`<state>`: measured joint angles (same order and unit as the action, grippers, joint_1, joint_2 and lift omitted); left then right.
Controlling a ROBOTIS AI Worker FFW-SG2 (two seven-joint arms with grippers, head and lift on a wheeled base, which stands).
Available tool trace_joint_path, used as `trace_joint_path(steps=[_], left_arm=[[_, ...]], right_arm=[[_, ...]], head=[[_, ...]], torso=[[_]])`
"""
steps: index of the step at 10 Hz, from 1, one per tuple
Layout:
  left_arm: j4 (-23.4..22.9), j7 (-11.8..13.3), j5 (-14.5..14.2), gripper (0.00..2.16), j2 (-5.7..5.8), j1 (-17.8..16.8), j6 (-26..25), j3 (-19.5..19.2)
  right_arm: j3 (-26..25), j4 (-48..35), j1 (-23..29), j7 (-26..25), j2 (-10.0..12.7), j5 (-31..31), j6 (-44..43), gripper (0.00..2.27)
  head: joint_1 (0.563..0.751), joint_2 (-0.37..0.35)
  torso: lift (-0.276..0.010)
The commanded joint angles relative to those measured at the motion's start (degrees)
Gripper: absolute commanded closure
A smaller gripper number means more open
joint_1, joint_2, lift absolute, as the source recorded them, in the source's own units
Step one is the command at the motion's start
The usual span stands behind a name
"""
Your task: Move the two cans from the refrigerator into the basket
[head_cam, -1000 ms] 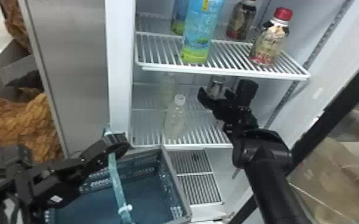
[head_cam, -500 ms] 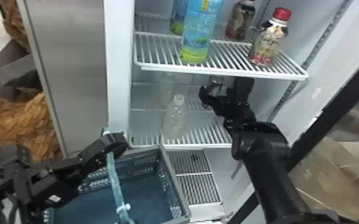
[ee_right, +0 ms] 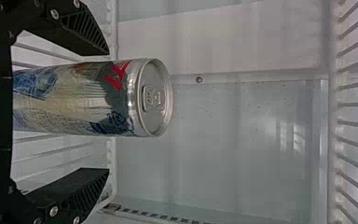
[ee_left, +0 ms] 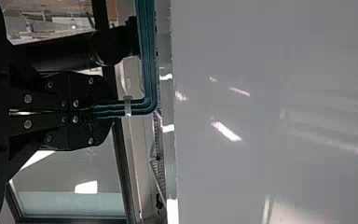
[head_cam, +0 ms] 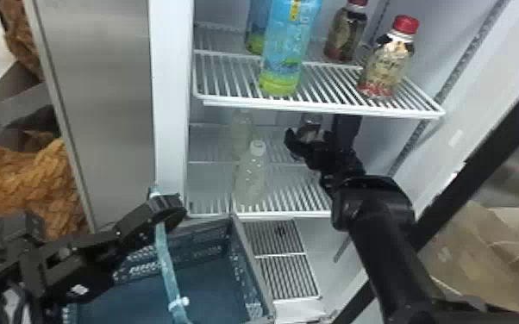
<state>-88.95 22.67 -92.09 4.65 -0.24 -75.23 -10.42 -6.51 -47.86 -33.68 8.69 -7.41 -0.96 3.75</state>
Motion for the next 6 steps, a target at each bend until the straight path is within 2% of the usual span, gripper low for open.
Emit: trace_joint_path(steps=[1, 2, 4, 6], left_arm=[[0.0, 0.0, 0.0, 1.2, 0.01, -0.05, 0.0, 0.02], [0.0, 0.0, 0.0, 1.2, -0.08, -0.05, 0.0, 0.02], [0.0, 0.0, 0.0, 1.2, 0.01, -0.05, 0.0, 0.02], [0.0, 0.09, 0.0, 1.2, 0.01, 0.09, 0.0, 0.02]], right_arm=[[0.0, 0.54, -0.49, 0.1, -0.06, -0.41, 1.02, 0.34], [0.0, 0.96, -0.78, 0.1, -0.15, -0.41, 1.02, 0.74], [0.23, 0.96, -0.78, 0.01, -0.15, -0.3, 0.88, 1.23], [0.57, 0.26, -0.21, -0.25, -0.15, -0.07, 0.04, 1.28]], head=[[0.653, -0.268], [0.654, -0.268], [0.655, -0.268], [0.654, -0.269]], torso=[[-0.218], [-0.218], [-0.218], [-0.218]])
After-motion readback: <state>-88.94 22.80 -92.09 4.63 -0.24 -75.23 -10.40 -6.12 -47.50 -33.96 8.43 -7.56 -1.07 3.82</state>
